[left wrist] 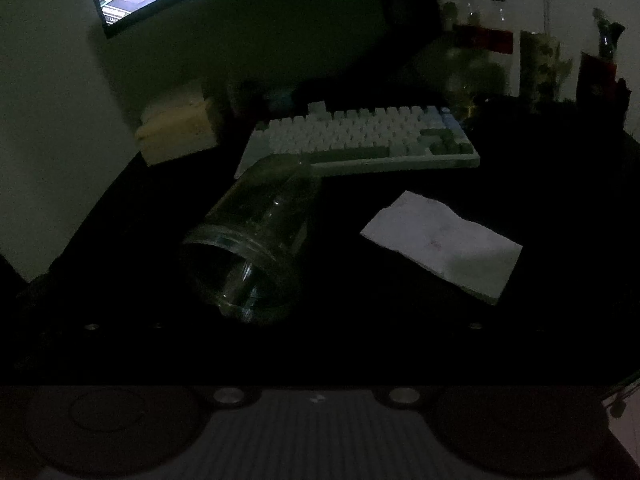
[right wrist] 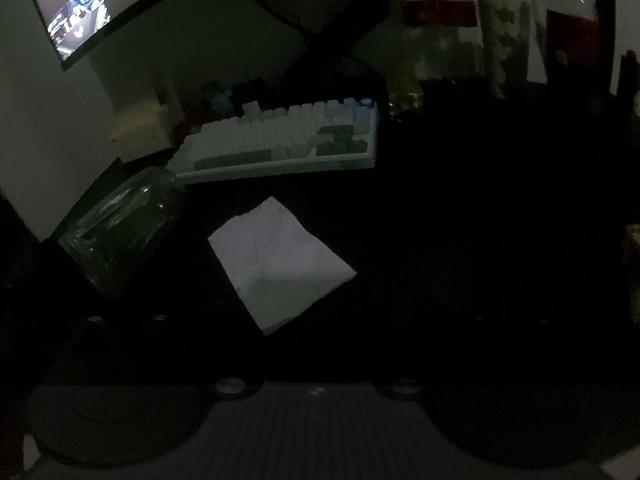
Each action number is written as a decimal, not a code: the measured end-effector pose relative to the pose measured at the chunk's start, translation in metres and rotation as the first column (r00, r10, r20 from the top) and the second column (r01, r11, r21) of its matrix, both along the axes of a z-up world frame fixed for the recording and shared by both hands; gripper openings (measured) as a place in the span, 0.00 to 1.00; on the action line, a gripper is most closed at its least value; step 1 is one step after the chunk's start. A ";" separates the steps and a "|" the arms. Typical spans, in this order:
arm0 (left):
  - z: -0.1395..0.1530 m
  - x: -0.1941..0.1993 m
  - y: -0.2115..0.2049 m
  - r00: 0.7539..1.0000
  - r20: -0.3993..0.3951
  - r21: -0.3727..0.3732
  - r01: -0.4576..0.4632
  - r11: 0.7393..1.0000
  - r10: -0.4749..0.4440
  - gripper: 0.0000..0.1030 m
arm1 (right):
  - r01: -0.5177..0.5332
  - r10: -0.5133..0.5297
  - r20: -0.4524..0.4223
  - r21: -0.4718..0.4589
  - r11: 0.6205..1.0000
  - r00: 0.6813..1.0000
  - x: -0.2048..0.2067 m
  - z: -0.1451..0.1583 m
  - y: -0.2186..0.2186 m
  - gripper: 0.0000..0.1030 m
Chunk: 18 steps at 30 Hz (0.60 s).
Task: Clean container
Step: 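Reach the right gripper toward the white tissue while the left approaches the jar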
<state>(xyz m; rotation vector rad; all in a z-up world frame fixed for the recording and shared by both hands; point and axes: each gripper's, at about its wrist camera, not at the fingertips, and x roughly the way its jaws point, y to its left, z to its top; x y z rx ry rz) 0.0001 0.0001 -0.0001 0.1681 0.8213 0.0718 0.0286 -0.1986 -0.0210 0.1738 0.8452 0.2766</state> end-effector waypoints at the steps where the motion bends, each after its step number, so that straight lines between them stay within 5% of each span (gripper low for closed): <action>1: 0.000 0.001 0.000 1.000 0.006 -0.004 0.005 1.000 -0.005 1.00 | -0.011 0.011 0.003 -0.006 1.000 1.000 0.000 -0.001 0.000 1.00; 7: -0.006 0.001 0.018 0.995 0.085 -0.107 0.066 0.992 -0.057 1.00 | -0.027 0.028 0.101 -0.016 1.000 0.994 0.001 -0.002 0.015 1.00; 12: -0.021 0.002 0.049 0.994 0.102 -0.233 0.057 0.971 -0.033 0.99 | -0.087 0.075 0.088 0.141 0.986 0.993 0.014 -0.016 0.024 1.00; 18: -0.027 0.003 0.076 0.993 0.118 -0.263 0.049 0.963 -0.018 0.99 | -0.173 0.169 0.085 0.036 0.984 0.982 0.029 -0.016 0.046 1.00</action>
